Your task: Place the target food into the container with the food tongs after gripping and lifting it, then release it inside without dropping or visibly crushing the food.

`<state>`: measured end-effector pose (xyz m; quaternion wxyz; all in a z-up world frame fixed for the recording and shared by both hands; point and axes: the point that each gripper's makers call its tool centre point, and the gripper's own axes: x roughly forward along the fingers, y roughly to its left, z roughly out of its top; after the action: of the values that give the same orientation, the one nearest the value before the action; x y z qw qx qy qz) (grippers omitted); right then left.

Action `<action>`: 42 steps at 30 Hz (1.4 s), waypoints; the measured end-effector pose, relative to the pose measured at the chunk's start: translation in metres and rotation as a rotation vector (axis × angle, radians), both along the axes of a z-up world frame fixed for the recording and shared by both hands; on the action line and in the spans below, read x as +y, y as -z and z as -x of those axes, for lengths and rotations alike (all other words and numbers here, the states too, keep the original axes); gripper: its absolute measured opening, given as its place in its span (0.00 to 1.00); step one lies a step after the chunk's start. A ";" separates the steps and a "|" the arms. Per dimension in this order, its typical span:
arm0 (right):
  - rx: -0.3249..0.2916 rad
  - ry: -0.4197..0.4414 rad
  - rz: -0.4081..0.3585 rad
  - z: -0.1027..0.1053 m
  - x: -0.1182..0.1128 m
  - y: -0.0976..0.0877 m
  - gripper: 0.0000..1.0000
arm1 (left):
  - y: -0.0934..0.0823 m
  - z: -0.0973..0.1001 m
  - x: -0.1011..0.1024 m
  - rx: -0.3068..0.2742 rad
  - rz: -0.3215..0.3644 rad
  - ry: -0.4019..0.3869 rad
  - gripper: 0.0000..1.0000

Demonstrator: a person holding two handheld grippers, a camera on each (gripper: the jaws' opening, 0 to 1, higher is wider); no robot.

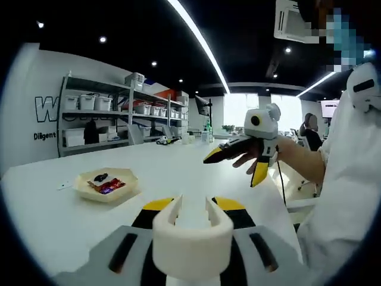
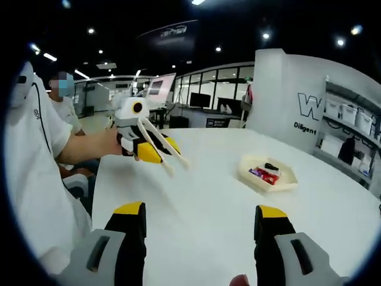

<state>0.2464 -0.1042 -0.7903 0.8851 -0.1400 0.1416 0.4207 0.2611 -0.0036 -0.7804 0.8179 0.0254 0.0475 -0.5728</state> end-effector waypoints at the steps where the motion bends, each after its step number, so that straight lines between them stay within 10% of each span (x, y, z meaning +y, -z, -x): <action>1: 0.000 -0.002 -0.006 0.001 0.000 -0.001 0.73 | 0.000 0.000 0.000 0.001 0.002 0.002 0.22; 35: 0.019 -0.095 -0.034 0.007 0.017 0.013 0.65 | 0.015 0.021 -0.033 0.056 0.034 0.113 0.22; 42: -0.003 -0.205 -0.052 0.014 0.033 0.011 0.45 | 0.006 0.023 -0.039 0.074 0.080 0.143 0.23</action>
<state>0.2328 -0.0709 -0.8017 0.8409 -0.1315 0.1140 0.5124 0.2377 -0.0425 -0.7861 0.7729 -0.0254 0.0528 -0.6318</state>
